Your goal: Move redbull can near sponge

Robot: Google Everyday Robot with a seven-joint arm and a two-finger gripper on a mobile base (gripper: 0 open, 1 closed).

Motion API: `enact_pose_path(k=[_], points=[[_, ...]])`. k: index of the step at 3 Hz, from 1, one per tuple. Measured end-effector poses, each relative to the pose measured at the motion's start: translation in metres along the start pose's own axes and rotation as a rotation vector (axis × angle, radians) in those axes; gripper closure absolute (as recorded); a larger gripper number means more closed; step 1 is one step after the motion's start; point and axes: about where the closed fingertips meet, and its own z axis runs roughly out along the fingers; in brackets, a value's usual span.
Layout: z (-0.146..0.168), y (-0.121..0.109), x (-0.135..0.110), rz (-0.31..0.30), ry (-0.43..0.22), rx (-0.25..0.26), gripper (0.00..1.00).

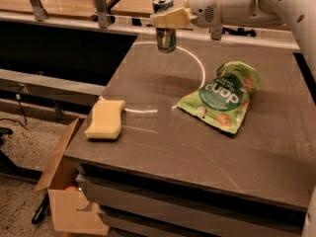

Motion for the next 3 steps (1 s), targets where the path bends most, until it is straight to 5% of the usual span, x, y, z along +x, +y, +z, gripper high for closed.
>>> enact_pose_path(k=[1,3], points=[[0.000,0.000,0.000,0.000,0.000,0.000,1.00],[0.042,0.096,0.009,0.072,-0.034,-0.112,1.00]])
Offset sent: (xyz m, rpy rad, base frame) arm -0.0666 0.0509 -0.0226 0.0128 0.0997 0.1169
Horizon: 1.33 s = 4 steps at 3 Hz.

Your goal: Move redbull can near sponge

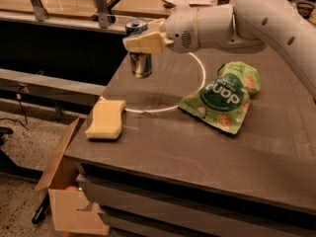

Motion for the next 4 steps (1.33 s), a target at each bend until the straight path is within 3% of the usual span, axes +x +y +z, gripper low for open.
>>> enact_pose_path(k=[1,2,4], points=[[0.018,0.025,0.011,0.033,-0.027,0.001,1.00],[0.031,0.039,0.025,0.039,-0.041,0.034,1.00],[0.036,0.029,0.041,-0.010,-0.030,0.093,1.00]])
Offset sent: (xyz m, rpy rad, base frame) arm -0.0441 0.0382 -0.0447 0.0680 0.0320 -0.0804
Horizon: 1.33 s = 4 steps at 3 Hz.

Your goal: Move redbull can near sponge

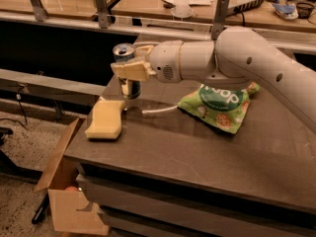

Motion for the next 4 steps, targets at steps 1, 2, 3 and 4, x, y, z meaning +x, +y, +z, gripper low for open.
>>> enact_pose_path(k=[1,2,3,4], points=[[0.001,-0.005,0.014,0.000,-0.002,0.034,0.96],[0.002,-0.006,0.025,0.008,-0.010,0.049,0.65],[0.003,-0.007,0.027,0.004,-0.012,0.050,0.43],[0.002,-0.007,0.027,0.000,-0.004,0.045,0.18]])
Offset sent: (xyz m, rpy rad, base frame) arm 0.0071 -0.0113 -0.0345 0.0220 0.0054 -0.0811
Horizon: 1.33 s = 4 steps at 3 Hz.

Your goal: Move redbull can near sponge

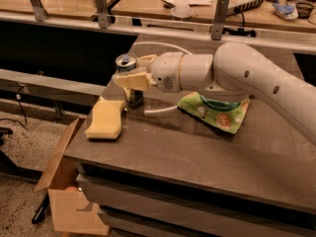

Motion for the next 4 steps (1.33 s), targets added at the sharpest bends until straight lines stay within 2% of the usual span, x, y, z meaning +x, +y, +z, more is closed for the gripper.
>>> enact_pose_path(k=[1,2,3,4], points=[[-0.013,-0.002,0.000,0.003,0.021,0.032,0.00],[-0.040,-0.002,0.000,0.003,0.057,0.107,0.00],[-0.099,-0.001,0.002,-0.007,0.119,0.265,0.00],[-0.152,0.002,0.001,0.002,0.206,0.455,0.00]])
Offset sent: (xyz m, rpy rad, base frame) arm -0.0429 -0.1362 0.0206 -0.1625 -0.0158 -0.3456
